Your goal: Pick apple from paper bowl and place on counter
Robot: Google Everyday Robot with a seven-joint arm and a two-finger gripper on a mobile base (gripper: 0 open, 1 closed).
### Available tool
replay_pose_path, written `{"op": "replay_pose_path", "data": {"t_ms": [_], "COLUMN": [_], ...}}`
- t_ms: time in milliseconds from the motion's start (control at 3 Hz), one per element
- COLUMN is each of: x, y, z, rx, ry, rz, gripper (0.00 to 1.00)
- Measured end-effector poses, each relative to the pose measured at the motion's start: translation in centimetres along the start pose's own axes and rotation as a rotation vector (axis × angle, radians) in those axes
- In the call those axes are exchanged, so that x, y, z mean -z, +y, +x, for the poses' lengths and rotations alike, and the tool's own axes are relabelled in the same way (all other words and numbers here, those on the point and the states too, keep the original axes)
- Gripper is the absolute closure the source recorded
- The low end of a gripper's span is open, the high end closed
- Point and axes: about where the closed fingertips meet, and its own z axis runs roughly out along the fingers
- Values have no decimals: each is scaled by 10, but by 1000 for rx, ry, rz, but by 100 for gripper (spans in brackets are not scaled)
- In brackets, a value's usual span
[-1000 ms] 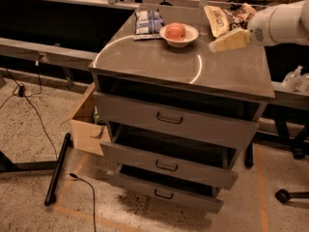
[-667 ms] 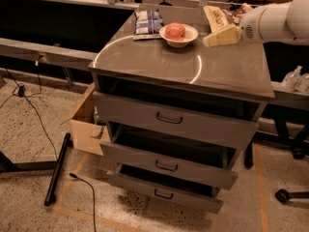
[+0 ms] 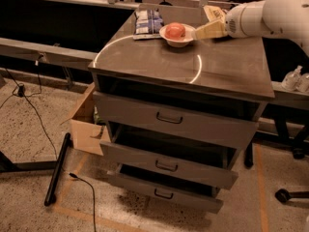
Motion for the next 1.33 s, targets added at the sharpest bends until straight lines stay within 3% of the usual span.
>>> {"op": "replay_pose_path", "data": {"t_ms": [667, 1000, 1333], "x": [-39, -49, -66], "y": [9, 26, 43], "z": [-19, -34, -44], "rx": [-18, -12, -12], "ry": [-33, -57, -67], "rz": [-40, -92, -137], "gripper": [40, 63, 55]}}
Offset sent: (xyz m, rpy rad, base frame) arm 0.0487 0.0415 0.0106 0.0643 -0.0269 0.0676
